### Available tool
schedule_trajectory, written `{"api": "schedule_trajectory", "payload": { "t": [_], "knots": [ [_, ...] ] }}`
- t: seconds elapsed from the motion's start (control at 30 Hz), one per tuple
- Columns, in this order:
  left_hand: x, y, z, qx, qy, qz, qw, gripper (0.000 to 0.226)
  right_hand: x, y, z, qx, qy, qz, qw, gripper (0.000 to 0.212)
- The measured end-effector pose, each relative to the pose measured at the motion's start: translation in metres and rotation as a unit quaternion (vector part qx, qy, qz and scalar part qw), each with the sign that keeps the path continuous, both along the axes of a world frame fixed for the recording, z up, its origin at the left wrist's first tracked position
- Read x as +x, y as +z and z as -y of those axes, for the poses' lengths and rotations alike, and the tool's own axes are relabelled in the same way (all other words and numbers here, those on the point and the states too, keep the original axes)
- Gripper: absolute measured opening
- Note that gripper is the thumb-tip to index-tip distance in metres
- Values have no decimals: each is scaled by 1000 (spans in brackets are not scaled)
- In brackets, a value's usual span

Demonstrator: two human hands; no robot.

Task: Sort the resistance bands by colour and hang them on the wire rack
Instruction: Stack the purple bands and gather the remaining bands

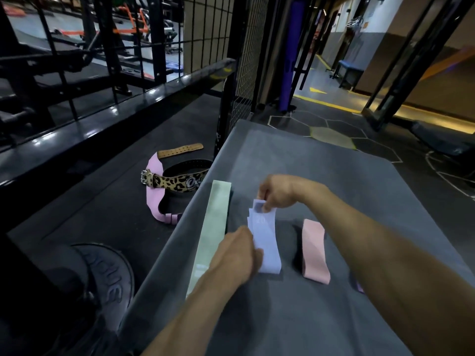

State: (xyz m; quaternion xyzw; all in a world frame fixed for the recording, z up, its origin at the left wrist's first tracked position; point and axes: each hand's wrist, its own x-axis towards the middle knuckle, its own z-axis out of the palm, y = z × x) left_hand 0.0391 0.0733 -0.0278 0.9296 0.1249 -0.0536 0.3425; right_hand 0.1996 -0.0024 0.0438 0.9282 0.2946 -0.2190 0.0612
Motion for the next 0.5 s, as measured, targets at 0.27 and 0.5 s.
{"api": "schedule_trajectory", "payload": {
  "t": [0.27,0.5],
  "knots": [
    [3,17,16,32,25,-34,999,30,1,-30,-11,-16,-61,-16,998,28],
    [10,3,24,89,25,-52,994,49,-10,-26,-21,-2,-185,-103,977,42]
  ]
}}
